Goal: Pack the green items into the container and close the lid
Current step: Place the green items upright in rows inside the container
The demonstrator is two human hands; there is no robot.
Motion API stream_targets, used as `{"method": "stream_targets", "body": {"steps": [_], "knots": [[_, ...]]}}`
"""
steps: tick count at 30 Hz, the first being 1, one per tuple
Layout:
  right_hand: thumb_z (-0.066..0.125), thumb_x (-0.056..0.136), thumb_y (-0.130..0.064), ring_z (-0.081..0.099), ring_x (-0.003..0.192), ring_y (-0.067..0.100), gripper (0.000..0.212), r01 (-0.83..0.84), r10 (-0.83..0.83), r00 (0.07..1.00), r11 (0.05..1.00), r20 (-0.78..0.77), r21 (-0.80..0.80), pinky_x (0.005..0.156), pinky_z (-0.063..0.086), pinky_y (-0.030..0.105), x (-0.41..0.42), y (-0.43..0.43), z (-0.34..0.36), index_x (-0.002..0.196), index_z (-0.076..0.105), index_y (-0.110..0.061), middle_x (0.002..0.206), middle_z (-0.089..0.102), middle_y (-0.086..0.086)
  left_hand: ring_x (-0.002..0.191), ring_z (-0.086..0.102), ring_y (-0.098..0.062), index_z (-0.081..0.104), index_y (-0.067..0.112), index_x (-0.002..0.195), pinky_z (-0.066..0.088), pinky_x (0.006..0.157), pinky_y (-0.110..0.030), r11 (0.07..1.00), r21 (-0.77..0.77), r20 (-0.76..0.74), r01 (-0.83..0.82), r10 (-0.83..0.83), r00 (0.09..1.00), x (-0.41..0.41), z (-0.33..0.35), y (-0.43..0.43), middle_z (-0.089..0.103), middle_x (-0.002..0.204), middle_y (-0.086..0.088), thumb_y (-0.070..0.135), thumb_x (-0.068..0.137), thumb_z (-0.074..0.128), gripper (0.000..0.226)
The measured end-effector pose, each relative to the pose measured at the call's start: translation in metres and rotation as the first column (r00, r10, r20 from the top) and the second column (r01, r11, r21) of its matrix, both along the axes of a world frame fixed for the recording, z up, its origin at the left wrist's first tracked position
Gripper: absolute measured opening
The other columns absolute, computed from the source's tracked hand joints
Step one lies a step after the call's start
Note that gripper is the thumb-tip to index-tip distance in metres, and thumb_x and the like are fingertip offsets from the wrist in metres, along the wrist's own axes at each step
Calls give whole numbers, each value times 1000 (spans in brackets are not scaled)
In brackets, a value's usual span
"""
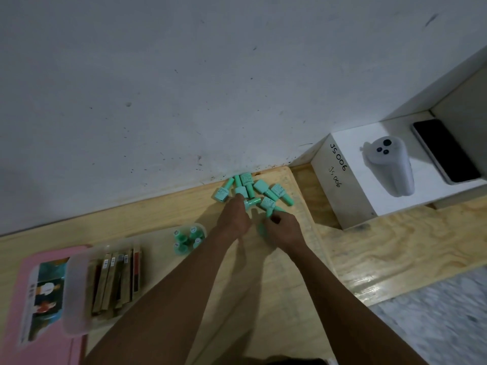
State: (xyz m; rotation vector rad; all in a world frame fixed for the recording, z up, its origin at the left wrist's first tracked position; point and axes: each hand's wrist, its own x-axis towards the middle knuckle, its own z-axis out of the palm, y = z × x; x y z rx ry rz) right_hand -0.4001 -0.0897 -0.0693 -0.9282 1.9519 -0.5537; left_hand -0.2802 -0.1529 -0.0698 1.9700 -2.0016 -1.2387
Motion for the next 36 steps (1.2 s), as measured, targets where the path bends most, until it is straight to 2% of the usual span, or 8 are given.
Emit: {"method": "stream_targets", "body": {"steps": [3,10,15,20,24,28,31,36], "knots": [[56,94,-19,68,96,25,17,224,-194,886,974,420,-21,89,56,42,-6,15,16,100,70,-11,101,72,10,96,53,-21,43,8,130,44,75,-32,987,137,-230,-84,114,967,5,14,3,55,116,-9,8,88,54,43],[42,96,-9,54,69,15,21,539,-333,142,816,932,209,82,46,30,5,31,46,108,59,-5,79,57,5,51,41,-14,57,11,102,42,53,-29,860,454,-630,-233,495,598,37,45,21,49,62,-2,25,80,73,31],[42,101,-23,39,56,9,17,528,-282,112,829,953,183,51,35,21,27,41,60,104,52,-10,71,46,-2,44,37,-11,51,16,105,40,55,-31,890,370,-669,-265,454,589,61,64,43,45,51,6,42,81,71,41],[41,102,-25,45,59,11,16,484,-233,87,860,969,163,51,44,22,47,52,68,109,45,-11,76,51,2,44,37,-14,37,19,108,40,52,-30,931,276,-639,-238,363,678,83,81,62,49,68,-6,44,97,44,29],[49,100,-22,56,78,14,20,503,-238,180,856,954,118,80,56,31,63,59,80,110,57,-7,86,56,7,45,33,-14,27,19,114,37,52,-30,908,325,-626,-264,415,660,99,88,72,46,69,-7,37,101,33,23],[51,99,-26,55,99,13,18,394,-183,572,916,800,-71,103,46,43,76,63,84,109,63,-16,109,58,2,45,40,-18,28,21,107,40,54,-32,852,421,-662,-310,523,537,120,88,77,50,71,-10,29,100,36,14],[53,98,-35,57,94,5,25,109,-2,932,955,363,-276,88,50,28,87,60,81,111,68,-20,106,64,-6,54,50,-23,33,17,105,48,52,-36,820,472,-688,-326,573,445,137,92,82,51,86,-12,26,100,44,15],[56,97,-30,58,75,9,25,-237,231,971,884,-66,-403,65,44,17,104,44,72,98,71,-10,85,66,-1,90,67,-33,40,9,111,59,78,-48,795,455,-714,-402,595,369,164,88,89,54,105,-15,21,95,56,25]]}}
